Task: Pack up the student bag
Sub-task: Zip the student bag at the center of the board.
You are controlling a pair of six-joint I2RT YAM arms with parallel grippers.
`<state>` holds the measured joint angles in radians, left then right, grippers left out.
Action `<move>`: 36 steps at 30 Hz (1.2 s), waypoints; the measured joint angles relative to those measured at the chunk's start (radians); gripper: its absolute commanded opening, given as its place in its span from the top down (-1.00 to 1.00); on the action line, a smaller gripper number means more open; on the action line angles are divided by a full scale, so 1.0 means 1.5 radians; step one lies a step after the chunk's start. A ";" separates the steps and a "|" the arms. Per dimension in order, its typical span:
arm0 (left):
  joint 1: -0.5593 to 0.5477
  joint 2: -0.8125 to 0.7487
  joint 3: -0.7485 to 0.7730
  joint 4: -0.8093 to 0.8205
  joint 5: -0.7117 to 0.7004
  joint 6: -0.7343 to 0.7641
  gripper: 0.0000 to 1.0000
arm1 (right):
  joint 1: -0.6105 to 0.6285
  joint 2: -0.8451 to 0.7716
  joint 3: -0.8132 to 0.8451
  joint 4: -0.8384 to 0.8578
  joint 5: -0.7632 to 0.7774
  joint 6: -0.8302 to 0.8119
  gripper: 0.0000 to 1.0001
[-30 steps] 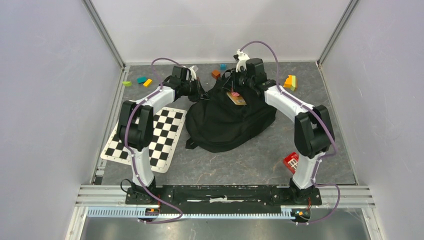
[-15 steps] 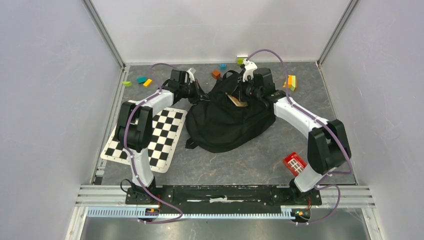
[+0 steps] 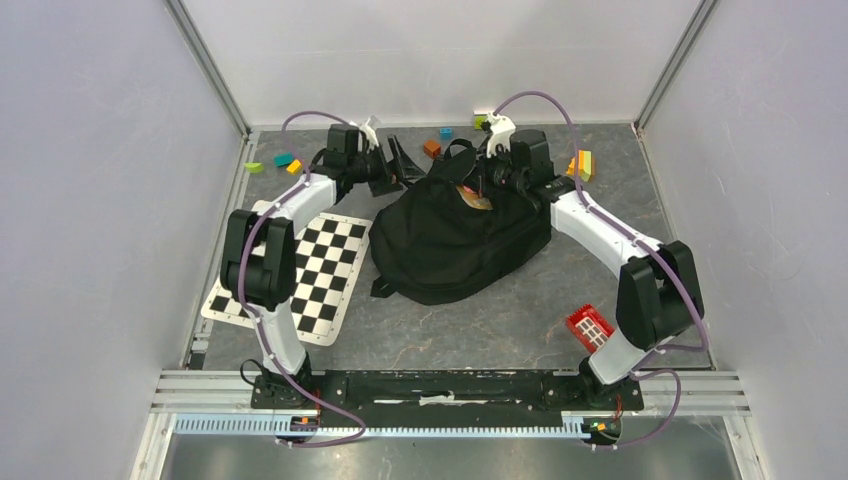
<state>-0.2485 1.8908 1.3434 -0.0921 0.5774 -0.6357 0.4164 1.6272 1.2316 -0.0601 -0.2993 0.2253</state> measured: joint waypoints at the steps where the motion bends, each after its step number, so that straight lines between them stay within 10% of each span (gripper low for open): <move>1: -0.002 -0.002 0.015 -0.002 0.000 0.001 -0.89 | 0.000 0.004 0.003 0.000 -0.004 -0.003 1.00; 12: -0.049 0.089 0.198 -0.086 0.000 0.110 -0.60 | 0.011 0.022 0.009 -0.010 -0.006 -0.065 0.67; 36: -0.057 0.152 0.219 -0.167 -0.019 0.211 0.07 | 0.032 0.160 0.063 0.035 0.003 -0.188 0.22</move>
<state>-0.3347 2.1185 1.6722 -0.3424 0.5491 -0.3191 0.4648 1.8679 1.3266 -0.0082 -0.2955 -0.0570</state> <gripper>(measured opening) 0.516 0.379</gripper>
